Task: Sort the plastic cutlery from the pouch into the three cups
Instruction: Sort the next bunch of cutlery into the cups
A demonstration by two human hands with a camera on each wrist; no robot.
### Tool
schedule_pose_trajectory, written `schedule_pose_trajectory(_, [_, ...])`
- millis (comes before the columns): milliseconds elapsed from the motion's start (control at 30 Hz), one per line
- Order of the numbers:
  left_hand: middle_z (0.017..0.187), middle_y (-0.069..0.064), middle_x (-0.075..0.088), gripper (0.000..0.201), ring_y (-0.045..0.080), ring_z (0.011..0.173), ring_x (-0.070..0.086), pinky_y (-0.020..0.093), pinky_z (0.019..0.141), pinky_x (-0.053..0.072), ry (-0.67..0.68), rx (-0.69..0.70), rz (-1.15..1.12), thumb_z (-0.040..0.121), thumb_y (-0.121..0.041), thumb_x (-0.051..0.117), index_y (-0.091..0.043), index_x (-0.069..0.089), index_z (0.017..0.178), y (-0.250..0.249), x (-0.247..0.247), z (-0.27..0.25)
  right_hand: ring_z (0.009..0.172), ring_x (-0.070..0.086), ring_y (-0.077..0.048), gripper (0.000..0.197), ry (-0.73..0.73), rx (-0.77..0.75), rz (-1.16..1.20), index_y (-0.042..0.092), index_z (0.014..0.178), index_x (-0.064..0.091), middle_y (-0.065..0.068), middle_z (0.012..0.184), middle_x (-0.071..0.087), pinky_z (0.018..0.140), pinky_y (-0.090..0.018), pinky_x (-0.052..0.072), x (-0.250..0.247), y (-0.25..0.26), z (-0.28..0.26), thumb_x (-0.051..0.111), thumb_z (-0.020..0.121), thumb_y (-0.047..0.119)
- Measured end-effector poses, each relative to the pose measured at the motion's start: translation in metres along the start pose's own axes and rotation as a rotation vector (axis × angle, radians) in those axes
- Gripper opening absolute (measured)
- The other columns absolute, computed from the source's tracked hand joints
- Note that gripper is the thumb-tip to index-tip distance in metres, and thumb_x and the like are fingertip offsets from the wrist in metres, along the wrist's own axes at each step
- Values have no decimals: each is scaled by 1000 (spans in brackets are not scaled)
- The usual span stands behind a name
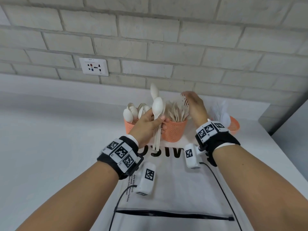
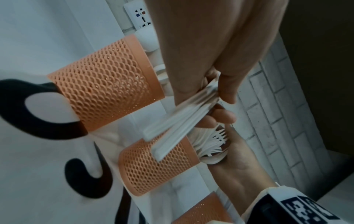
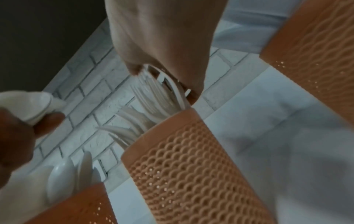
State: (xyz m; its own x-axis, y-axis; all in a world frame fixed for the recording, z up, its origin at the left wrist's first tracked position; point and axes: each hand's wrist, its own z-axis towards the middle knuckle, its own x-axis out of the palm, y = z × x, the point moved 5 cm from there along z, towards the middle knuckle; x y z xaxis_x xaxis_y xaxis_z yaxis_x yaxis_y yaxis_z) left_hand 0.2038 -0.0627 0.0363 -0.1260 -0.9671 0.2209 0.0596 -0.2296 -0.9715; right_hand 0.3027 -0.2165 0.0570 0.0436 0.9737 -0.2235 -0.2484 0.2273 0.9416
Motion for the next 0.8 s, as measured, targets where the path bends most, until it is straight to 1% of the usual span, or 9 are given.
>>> schedule_pose_trajectory(67, [82,4,62,10,11,60,57,25,62,49,5,1,-5,95,-3,45,-9,52,99,0,1,0,88,56,-25,39,24,32,-176,0,89,60,-12,89,61,84,-34,41,2,-6,4,37,99,30])
schedule_pose_trajectory(133, [83,4,62,11,10,60,57,24,61,49,9,-20,-30,95,-3,43,-7,53,100,-1,2,-2,87,48,-25,41,41,24,-351,9,67,52,-7,76,52,82,-35,35,2,-7,7,37,98,30])
schedule_pose_trajectory(167, [83,4,62,12,11,59,56,23,60,50,8,-39,-55,96,-3,42,-6,52,101,-1,2,-2,94,46,-26,38,45,3,-417,13,69,57,-6,82,53,88,-36,34,2,-5,8,38,97,29])
schedule_pose_trajectory(233, [81,4,59,12,10,58,53,23,59,48,0,-61,-96,95,-1,41,-6,52,100,-2,2,-2,112,42,-26,28,-15,-114,-448,13,99,67,-10,111,53,100,-36,32,-1,12,2,43,97,28])
schedule_pose_trajectory(300, [80,4,56,12,10,60,52,25,66,46,-30,-34,-61,94,-1,45,-8,55,96,-3,0,-3,112,45,-23,25,-135,-343,-336,11,111,63,-8,114,51,93,-22,36,-4,44,-16,52,94,25])
schedule_pose_trajectory(367, [78,1,57,12,8,64,57,25,71,48,-91,20,21,92,-1,50,-5,59,100,-6,-2,-5,98,53,-16,29,-101,-408,-168,10,113,59,-2,105,53,78,-11,40,5,65,-37,60,89,25])
schedule_pose_trajectory(500, [96,6,62,33,13,89,63,18,76,52,-224,162,344,88,2,54,-2,55,121,-16,-1,-5,94,59,-8,65,252,-49,36,18,134,35,3,105,55,72,-14,51,52,55,-70,70,80,25])
schedule_pose_trajectory(633, [106,12,49,42,15,99,48,24,98,40,-275,256,645,84,2,58,-5,54,124,-18,-1,-8,91,64,-14,21,312,192,548,11,112,50,-5,98,62,74,-19,53,73,39,-79,54,92,8])
schedule_pose_trajectory(800, [105,8,54,63,9,98,56,19,98,44,-106,228,378,79,16,57,-11,45,134,-25,-9,-20,75,70,-14,16,337,239,845,6,100,54,-5,76,72,69,-24,57,73,39,-76,44,93,-4])
